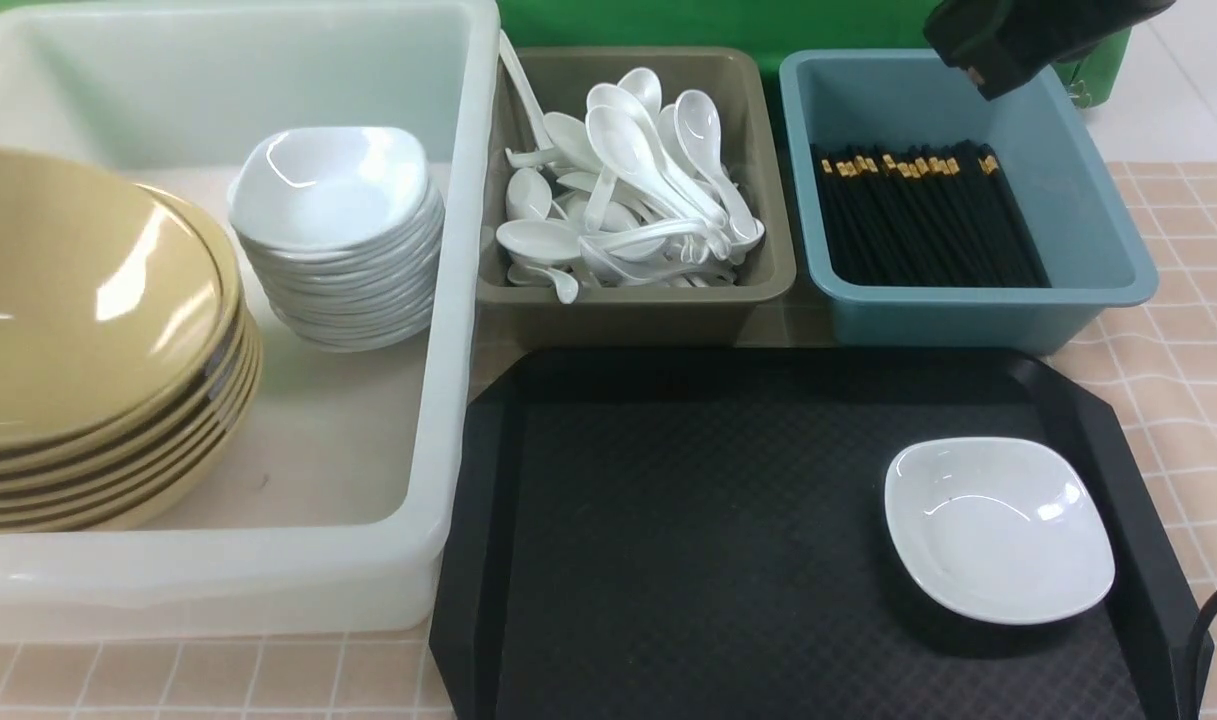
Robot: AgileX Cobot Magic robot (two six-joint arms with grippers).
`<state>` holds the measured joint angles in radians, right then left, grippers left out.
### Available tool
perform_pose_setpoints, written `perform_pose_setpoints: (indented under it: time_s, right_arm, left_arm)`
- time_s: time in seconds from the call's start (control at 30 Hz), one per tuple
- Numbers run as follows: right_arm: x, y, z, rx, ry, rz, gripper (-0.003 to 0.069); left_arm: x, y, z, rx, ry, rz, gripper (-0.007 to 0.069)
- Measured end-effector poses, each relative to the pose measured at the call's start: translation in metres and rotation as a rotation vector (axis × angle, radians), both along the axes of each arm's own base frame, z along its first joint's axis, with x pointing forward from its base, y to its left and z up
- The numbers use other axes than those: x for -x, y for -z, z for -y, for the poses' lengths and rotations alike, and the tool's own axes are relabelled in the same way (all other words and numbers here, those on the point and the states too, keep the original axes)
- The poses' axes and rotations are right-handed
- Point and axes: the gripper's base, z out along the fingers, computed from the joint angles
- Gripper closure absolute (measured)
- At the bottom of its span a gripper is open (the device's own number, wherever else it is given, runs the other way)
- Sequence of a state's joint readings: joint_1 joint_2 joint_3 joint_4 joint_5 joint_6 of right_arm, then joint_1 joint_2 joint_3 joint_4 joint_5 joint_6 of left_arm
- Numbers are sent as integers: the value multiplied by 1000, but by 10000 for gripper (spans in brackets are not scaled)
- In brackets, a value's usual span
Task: On brown table put chopsticks spoon bowls plates into blue grey white boxes.
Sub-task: 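Place the tan bowl onto the bowl stack in the left bin with the left gripper, then grasp the small white bowl on the black tray by its rim with the left gripper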
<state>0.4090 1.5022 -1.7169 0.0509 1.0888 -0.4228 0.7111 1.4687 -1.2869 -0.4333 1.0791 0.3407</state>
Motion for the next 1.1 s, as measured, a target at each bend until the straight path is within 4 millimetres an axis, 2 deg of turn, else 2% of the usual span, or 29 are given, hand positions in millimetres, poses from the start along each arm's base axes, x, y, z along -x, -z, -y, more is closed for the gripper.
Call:
perform_pose_setpoints:
  time_s: [0.1, 0.13, 0.3, 0.4, 0.43, 0.47, 0.5, 0.53, 0.6, 0.67, 0.73, 0.77, 0.8, 0.93, 0.97, 1.07, 1.1]
  right_arm:
    - [0, 0, 0, 2, -2, 1, 611]
    - [0, 0, 0, 2, -3, 1, 611]
    - [0, 0, 0, 2, -3, 1, 610]
    - [0, 0, 0, 4, -3, 1, 610]
    - [0, 0, 0, 9, -2, -1, 610]
    - [0, 1, 1, 15, 0, -6, 610]
    - [0, 1, 1, 15, 1, -6, 610]
    - [1, 2, 2, 25, 10, -17, 610]
    - [1, 3, 5, 43, 39, -36, 610]
    - [1, 7, 9, 56, 80, -72, 610]
    - [1, 11, 13, 63, 111, -106, 610]
    - [2, 15, 17, 72, 139, -135, 610]
    - [4, 24, 25, 87, 181, -180, 610]
    - [18, 41, 50, 115, 301, -241, 610]
    - [25, 47, 58, 122, 348, -258, 610]
    - [46, 54, 73, 127, 411, -272, 610]
    - [46, 56, 73, 129, 413, -278, 610]
  left_arm:
    - [0, 1, -1, -14, 0, -9, 375]
    - [1, 1, -1, -17, 1, -12, 355]
    - [3, -5, -5, -60, -6, -34, 111]
    - [2, -36, 2, -86, -6, 24, 49]
    - [1, -52, 10, -101, 18, 60, 41]
    - [-2, -68, 27, -108, 71, 105, 41]
    - [-3, -72, 31, -110, 83, 113, 41]
    - [-9, -89, 55, -117, 168, 167, 44]
    - [-20, -102, 105, -98, 354, 212, 60]
    - [-30, -100, 160, -73, 559, 209, 82]
    - [-37, -91, 198, -67, 696, 185, 90]
    - [-41, -84, 219, -68, 768, 168, 97]
    - [-49, -68, 260, -71, 891, 135, 98]
    - [-64, -23, 345, -68, 1084, 107, 98]
    - [-68, -4, 375, -66, 1139, 95, 98]
    - [-72, 30, 426, -53, 1223, 75, 98]
    - [-73, 32, 430, -52, 1228, 73, 98]
